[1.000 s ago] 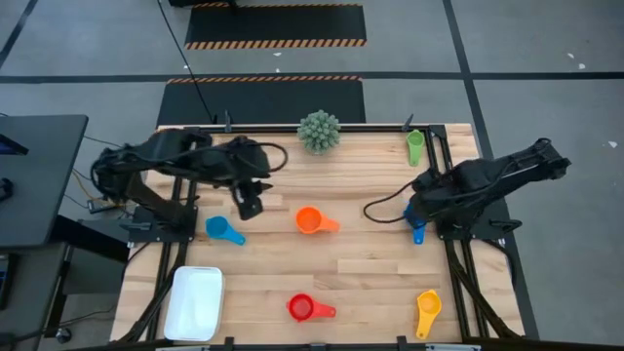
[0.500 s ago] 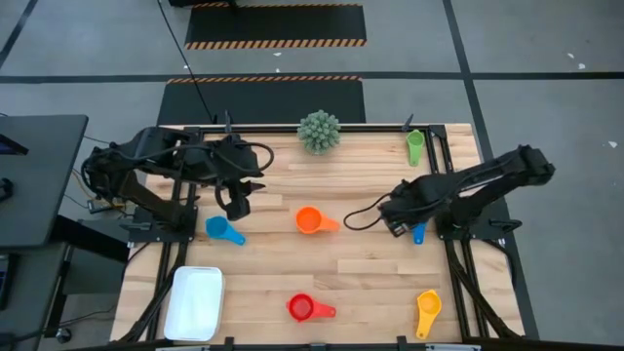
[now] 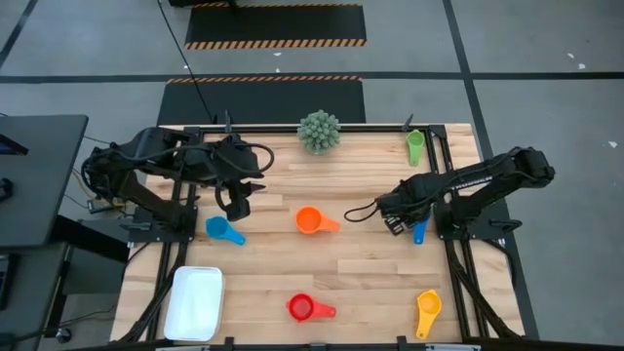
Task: Nest measuring cups in basket
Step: Stack the blue measuring cup on top of the orange measuring cup
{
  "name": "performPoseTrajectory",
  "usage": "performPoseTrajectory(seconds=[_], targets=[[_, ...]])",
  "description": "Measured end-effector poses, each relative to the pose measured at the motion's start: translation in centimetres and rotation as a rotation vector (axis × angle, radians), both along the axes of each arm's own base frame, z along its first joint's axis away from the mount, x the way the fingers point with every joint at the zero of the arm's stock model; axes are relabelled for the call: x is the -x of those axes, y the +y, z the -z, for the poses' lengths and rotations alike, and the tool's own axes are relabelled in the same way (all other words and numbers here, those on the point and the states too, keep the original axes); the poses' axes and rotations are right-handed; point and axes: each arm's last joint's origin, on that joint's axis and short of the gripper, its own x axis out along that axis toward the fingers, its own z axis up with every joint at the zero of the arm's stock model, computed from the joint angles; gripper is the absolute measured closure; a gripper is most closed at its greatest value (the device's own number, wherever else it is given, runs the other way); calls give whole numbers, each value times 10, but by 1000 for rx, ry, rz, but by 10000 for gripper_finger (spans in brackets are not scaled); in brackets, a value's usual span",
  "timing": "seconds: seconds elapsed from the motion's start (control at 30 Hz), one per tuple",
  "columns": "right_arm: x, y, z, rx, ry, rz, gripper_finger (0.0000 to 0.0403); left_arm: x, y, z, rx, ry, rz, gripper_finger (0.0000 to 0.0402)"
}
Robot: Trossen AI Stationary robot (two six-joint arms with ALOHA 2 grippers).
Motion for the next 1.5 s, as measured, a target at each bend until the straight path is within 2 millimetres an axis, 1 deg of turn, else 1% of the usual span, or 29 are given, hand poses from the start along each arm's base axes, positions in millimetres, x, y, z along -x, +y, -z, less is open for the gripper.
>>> performPoseTrajectory(seconds=[0.07, 0.17, 0.47, 0.57, 0.73, 0.8, 0.83, 0.9, 0.97, 1.07, 1.17, 1.3, 1.5], targets=[[-3, -2, 2, -6, -32, -20, 324, 0, 0, 0, 0, -1, 0, 280], [-2, -6, 6, -7, -34, -10, 324, 0, 0, 0, 9, -5, -9, 280], [8, -14, 21, -15, 17, 31, 324, 0, 0, 0, 18, -8, -18, 280], [7, -16, 27, -20, -13, 3, 324, 0, 0, 0, 18, -8, -19, 280], [7, -20, 42, -33, -81, -17, 325, 0, 0, 0, 19, -8, -19, 280], [9, -21, 46, -40, -84, -44, 334, 0, 0, 0, 19, -8, -19, 280], [10, -20, 47, -43, -80, -68, 344, 0, 0, 0, 19, -8, -19, 280], [10, -20, 47, -50, -79, -123, 378, 0, 0, 0, 19, -8, -20, 280], [10, -20, 47, -53, -82, -175, 391, 0, 0, 0, 19, -9, -20, 280], [4, -19, 40, -43, -105, -235, 393, 0, 0, 0, 33, -12, -35, 280], [-5, -17, 27, -65, -138, -324, 395, 0, 0, 0, 43, -11, -45, 280], [-19, -15, 1, -64, -195, -437, 396, 3, 1, 3, 58, 26, -71, 280], [-38, -15, -49, -46, -280, -587, 396, 8, 1, 7, 82, 85, -118, 280]])
